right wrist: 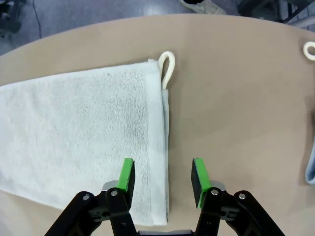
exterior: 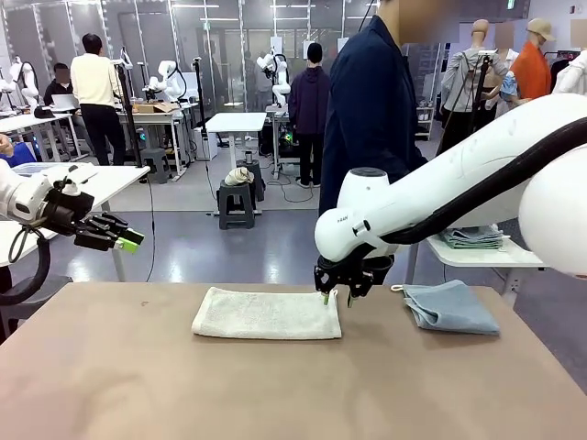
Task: Fold the towels and place them in the basket.
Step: When a person lays out a Towel with hook on the table, fold it in half twice.
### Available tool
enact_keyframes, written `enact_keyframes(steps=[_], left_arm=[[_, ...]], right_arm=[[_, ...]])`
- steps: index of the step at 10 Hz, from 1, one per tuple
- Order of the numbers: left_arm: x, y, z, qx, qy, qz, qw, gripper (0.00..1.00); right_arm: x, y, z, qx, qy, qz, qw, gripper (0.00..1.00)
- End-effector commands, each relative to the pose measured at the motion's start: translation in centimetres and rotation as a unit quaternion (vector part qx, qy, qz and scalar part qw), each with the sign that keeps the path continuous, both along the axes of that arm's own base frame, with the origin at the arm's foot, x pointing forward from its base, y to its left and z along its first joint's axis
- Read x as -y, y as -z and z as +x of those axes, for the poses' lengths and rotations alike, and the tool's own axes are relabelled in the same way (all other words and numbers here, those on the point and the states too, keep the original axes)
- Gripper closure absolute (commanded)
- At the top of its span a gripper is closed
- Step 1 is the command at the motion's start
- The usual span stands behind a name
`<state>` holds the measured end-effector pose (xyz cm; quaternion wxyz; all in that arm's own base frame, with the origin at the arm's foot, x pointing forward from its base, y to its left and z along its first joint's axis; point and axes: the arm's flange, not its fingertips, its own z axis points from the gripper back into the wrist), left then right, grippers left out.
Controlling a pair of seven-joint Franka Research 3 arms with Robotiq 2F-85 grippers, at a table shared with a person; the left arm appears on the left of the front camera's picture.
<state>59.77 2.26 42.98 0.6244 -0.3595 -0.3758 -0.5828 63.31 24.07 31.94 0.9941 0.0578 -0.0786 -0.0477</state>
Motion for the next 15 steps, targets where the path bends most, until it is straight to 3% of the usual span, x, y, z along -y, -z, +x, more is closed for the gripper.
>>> enact_keyframes(steps=[1,11,12,13,14,15], left_arm=[[0.1,-0.2,-0.1,0.002,0.004,0.004,1.000,0.52],[0.1,-0.2,-0.1,0.002,0.004,0.004,1.000,0.52],[0.1,-0.2,-0.1,0.002,0.004,0.004,1.000,0.52],[0.1,-0.2,-0.1,0.002,0.004,0.004,1.000,0.52],[0.1,-0.2,-0.1,0.002,0.004,0.004,1.000,0.52],[0.1,-0.2,-0.1,0.002,0.004,0.004,1.000,0.52]], right_arm=[[-0.8,0.8,1.2,0.009,0.000,-0.008,1.000,0.41],[-1.5,2.5,2.2,-0.002,-0.005,-0.021,1.000,0.41],[-1.6,2.6,2.3,-0.001,-0.011,-0.024,1.000,0.46],[-1.5,2.7,2.3,-0.004,-0.011,-0.025,1.000,0.61],[-1.5,2.9,2.3,-0.007,-0.010,-0.025,1.000,0.66],[-1.5,3.0,2.4,-0.009,-0.009,-0.026,1.000,0.81]])
